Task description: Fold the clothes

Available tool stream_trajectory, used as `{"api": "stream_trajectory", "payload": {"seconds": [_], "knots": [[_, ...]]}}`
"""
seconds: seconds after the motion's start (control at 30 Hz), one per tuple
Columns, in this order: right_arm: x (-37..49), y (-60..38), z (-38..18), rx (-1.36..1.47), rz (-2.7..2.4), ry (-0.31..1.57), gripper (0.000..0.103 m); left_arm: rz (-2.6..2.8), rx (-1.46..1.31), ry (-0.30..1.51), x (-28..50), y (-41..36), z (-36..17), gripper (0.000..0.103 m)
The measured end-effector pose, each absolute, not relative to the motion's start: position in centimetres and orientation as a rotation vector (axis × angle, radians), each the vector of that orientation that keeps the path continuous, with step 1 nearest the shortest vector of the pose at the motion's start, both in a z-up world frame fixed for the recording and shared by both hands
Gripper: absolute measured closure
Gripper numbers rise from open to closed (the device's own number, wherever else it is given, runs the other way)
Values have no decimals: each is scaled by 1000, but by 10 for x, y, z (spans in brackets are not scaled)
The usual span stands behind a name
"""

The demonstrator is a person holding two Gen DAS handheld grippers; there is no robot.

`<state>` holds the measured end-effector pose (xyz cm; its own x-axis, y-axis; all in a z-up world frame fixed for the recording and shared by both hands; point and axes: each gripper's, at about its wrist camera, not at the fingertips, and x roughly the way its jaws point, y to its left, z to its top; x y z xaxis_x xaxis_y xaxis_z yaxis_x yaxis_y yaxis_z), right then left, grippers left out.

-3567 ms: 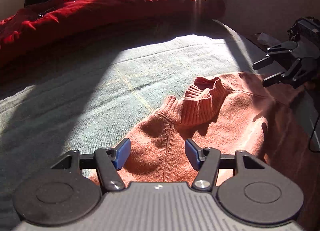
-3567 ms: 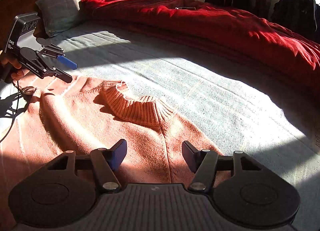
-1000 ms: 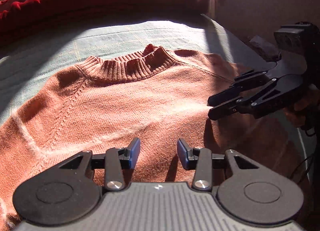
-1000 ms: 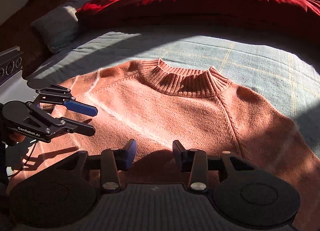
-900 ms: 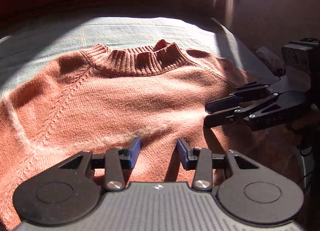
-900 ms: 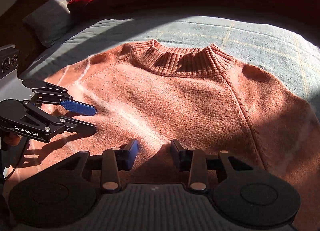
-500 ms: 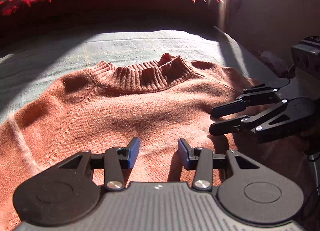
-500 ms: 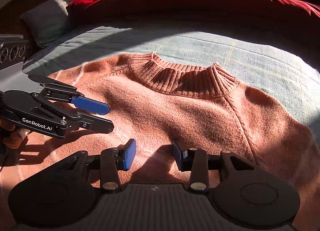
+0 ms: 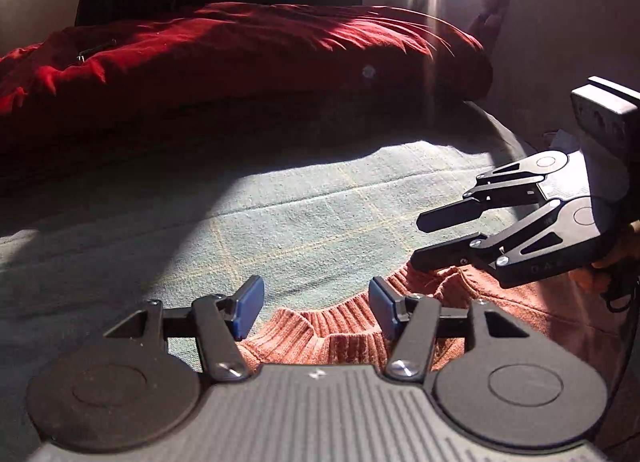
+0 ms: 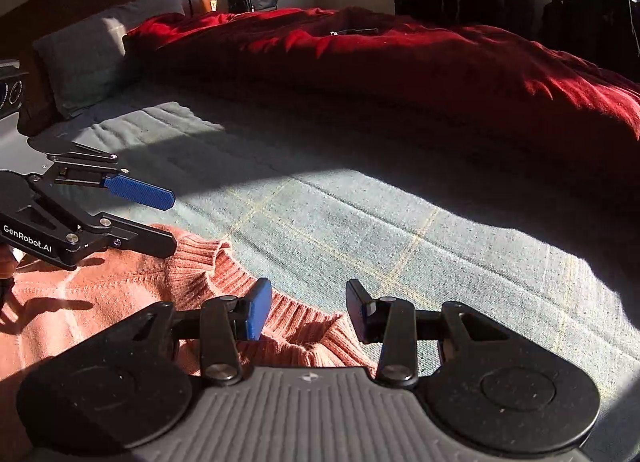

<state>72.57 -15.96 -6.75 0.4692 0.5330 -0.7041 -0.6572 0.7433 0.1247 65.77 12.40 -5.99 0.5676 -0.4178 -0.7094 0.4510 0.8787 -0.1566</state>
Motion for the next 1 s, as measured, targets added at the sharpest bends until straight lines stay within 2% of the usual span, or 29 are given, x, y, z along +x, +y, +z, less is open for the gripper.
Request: {"api": "stream_trajectory", "payload": {"seconds": [0.07,0.13,0.23,0.33,0.37,0.43,0.47,0.5,0.67,0.77,0.8,0.83,0.9,0.97,1.0], "knots": [[737,-154,-84,-194,748,832,47,-515,72,874,674,120,-78,45],[745,-150,-101,-230,761,874,47,-533,100,937,682,118,-96,45],[739,-149,-112,-275,801,899,46,-587,155,926,671,117,-107,42],[727,-150,-109,-326,857,902,48,-621,220,911,658,113,-107,42],[722,-149,-108,-361,871,896,55,-622,234,911,656,112,-106,43],[710,-143,-105,-435,877,866,69,-609,261,906,650,106,-101,60],[704,-139,-103,-471,874,848,79,-604,294,895,645,102,-98,82],[699,-136,-101,-500,866,831,86,-577,351,874,639,96,-95,93],[680,-122,-94,-650,752,705,90,-466,447,732,627,88,-76,96],[689,-122,-87,-624,666,651,92,-424,368,731,643,93,-71,95],[695,-122,-87,-613,636,648,97,-427,363,749,648,93,-75,95],[703,-123,-90,-608,606,662,97,-423,362,763,652,93,-84,94],[715,-127,-98,-551,585,700,97,-417,379,792,657,91,-100,85],[719,-129,-109,-528,595,739,96,-402,335,781,658,96,-105,83],[719,-131,-112,-519,583,745,94,-392,315,777,659,98,-106,76]]}}
